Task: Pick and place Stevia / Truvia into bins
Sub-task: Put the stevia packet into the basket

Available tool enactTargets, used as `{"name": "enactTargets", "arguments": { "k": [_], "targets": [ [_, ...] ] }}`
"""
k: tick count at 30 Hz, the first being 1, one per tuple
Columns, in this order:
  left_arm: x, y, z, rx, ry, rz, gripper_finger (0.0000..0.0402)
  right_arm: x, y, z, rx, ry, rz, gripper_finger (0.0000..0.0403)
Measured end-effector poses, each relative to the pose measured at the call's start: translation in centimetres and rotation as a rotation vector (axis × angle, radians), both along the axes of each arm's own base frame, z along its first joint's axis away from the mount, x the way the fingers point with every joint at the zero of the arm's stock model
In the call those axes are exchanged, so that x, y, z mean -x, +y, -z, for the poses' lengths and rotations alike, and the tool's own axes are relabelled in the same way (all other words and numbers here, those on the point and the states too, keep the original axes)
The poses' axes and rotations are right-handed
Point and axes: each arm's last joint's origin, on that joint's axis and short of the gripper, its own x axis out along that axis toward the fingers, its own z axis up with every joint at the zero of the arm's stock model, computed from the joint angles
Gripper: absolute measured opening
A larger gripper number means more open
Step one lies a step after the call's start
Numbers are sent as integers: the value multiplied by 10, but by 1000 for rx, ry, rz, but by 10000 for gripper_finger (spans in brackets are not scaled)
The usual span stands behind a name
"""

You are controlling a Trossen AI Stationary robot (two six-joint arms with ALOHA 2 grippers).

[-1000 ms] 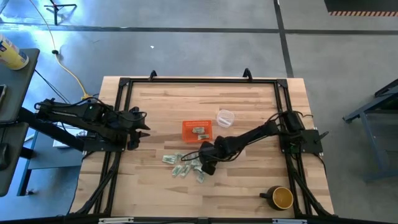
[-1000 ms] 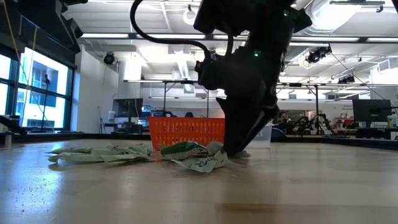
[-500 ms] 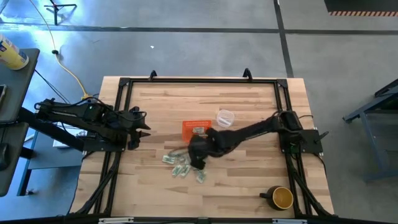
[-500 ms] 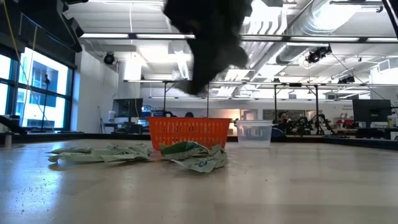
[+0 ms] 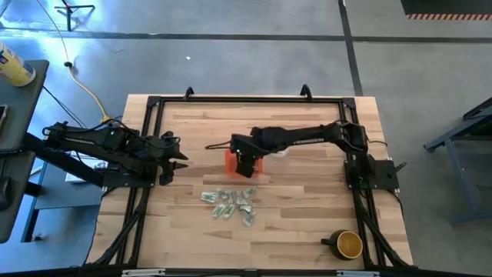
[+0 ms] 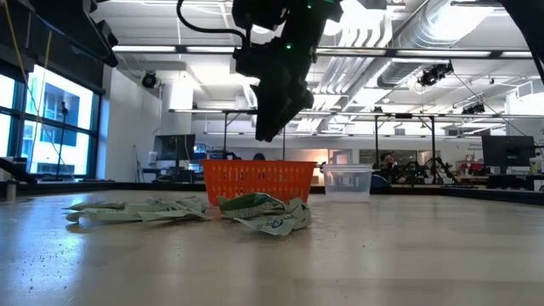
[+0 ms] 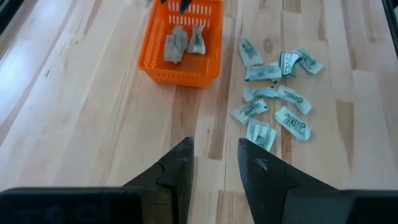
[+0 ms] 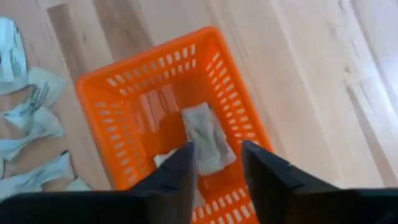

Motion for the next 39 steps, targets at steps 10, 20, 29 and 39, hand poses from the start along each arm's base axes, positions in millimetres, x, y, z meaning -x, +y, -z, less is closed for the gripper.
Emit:
{"name": "enactTargets", "arguments": {
  "k": [10, 20, 29, 39],
  "targets": [
    [0, 0, 0, 0, 1, 0, 159, 12, 80, 3, 124, 119, -327, 231],
    [0, 0, 0, -6, 4, 5, 159, 0, 116, 57, 113, 209, -541, 227],
    [0, 0, 0, 1, 4, -1, 159, -7, 103, 79, 60, 247, -578, 220],
    [0, 0, 0, -10, 3, -11, 159, -8, 74, 80, -67, 264, -489, 135]
  ]
}}
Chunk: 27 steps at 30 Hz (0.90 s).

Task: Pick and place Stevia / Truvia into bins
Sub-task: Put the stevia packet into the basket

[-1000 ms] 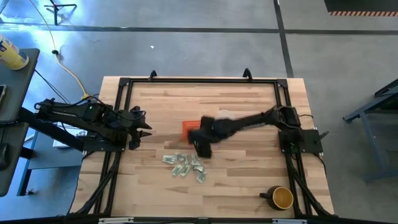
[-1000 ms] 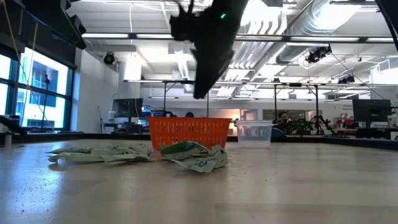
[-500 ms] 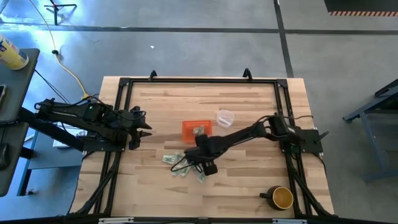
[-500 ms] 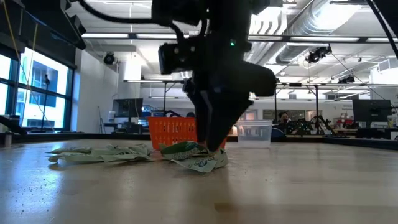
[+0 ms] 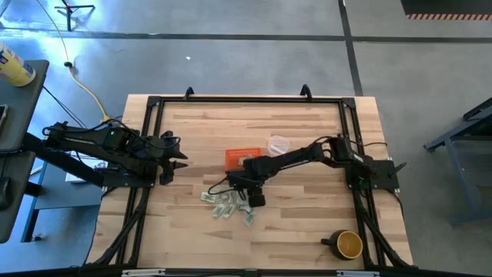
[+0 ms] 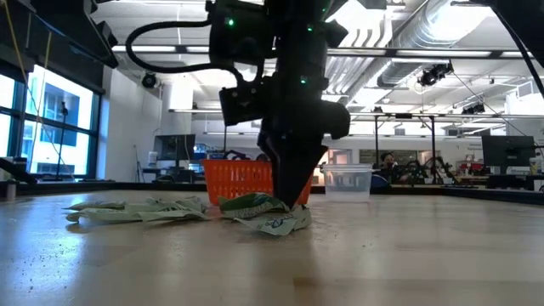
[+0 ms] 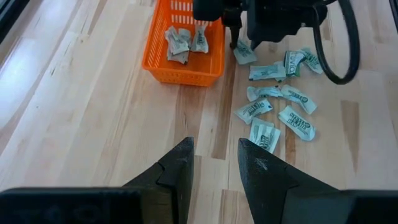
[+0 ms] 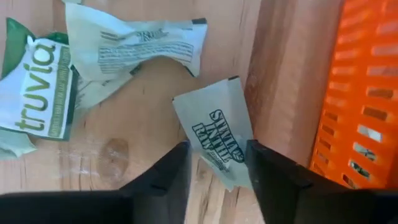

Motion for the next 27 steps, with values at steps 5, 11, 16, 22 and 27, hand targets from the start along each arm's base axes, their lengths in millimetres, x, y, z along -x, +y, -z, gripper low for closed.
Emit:
{"name": "enactTargets", "arguments": {
  "k": [5, 11, 16, 22, 27],
  "targets": [
    [0, 0, 0, 0, 0, -1, 159, 1, 2, 0, 12, 5, 13, 78],
    [0, 0, 0, 1, -2, -15, 159, 4, 6, 0, 11, 31, 79, 6],
    [0, 1, 1, 34, 0, -74, 159, 10, 22, -3, 13, 51, 44, 2],
    [0, 1, 0, 40, -10, -110, 159, 17, 41, -40, 71, -81, 63, 1],
    [-5, 2, 1, 56, -29, -203, 159, 24, 43, -67, 154, -178, 115, 1]
  ]
}}
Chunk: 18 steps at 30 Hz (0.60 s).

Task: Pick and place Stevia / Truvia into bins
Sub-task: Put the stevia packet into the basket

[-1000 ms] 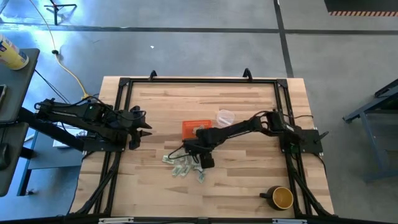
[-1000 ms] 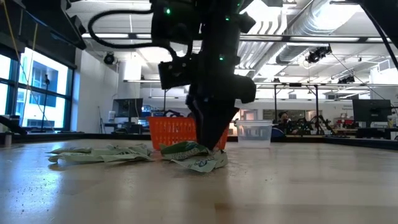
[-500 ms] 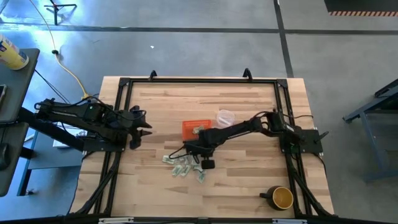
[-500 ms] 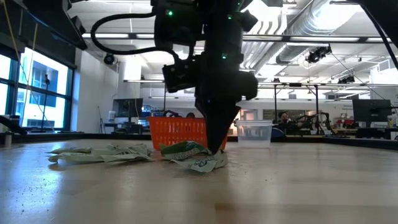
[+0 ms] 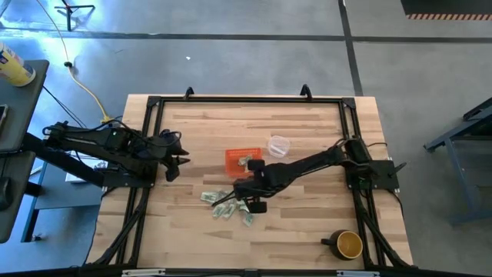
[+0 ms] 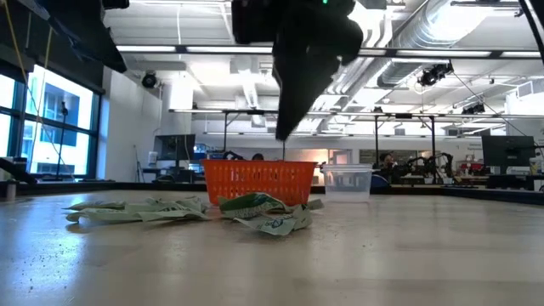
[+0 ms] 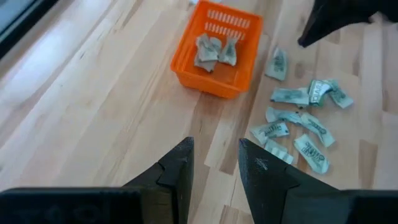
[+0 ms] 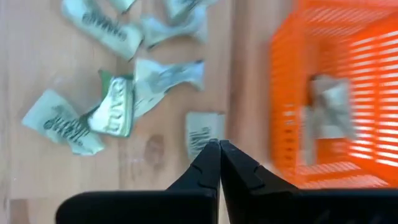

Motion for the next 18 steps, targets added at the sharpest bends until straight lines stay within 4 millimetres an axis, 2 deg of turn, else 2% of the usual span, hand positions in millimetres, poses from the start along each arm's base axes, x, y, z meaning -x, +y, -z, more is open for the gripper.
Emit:
{"name": "enactTargets", "arguments": {
  "k": [7, 10, 14, 18],
  "targets": [
    [-12, -2, 7, 19, 47, -30, 159, -4, -19, -7, 162, -62, 64, 8],
    [-17, -3, 10, 28, 69, -41, 159, -9, -29, -8, 157, -79, 47, 24],
    [-23, -5, 14, 70, 107, -26, 159, -3, -31, -5, 81, 18, -19, 73],
    [-26, -6, 17, 74, 122, -21, 159, 8, -11, -2, 48, 130, -200, 138]
  ]
}}
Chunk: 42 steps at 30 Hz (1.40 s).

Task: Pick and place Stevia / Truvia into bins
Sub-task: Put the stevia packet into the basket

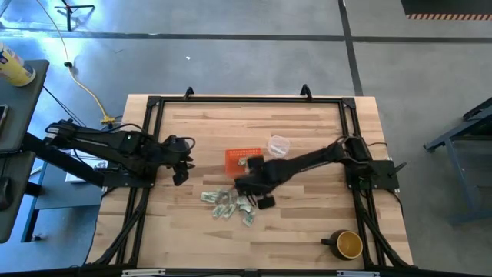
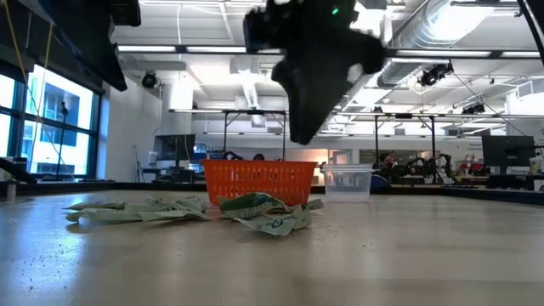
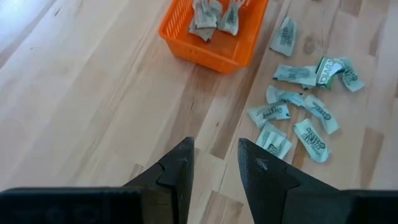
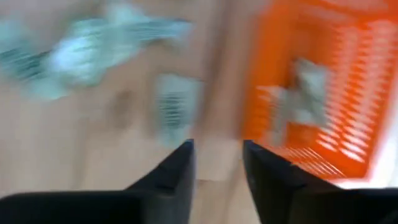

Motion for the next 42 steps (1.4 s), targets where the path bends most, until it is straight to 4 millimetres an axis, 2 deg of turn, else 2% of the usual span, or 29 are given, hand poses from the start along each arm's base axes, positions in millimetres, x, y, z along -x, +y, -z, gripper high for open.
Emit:
{"name": "enactTargets", "arguments": {
  "k": [3, 5, 10, 13, 19, 24, 31, 33, 37, 42],
  "targets": [
    [-1, 0, 1, 0, 3, 0, 159, 2, 19, 0, 2, -7, -145, 180],
    [-1, 0, 0, 1, -1, 1, 159, -2, 25, 1, -42, -42, -164, 202],
    [-1, 0, 0, -2, -3, 1, 159, -15, 7, 11, -113, -76, -41, 231],
    [-1, 0, 0, -4, -2, 3, 159, -20, -2, 18, -132, -71, -23, 234],
    [0, 0, 1, -8, 9, 9, 159, -24, -1, 38, -129, -19, -41, 233],
    [0, 0, 1, -9, 13, 26, 159, -27, -4, 53, -86, -5, 54, 231],
    [1, 0, 2, -46, 38, 72, 159, -28, -8, 58, -130, 16, 85, 229],
    [2, 0, 3, -48, 55, 73, 159, -27, -8, 63, -132, 14, 94, 229],
    [4, 0, 4, -51, 81, 75, 159, -12, -11, 81, -168, 59, 183, 228],
    [6, 1, 5, -54, 101, 77, 159, -7, -9, 79, -167, 1, 216, 223]
  ]
}}
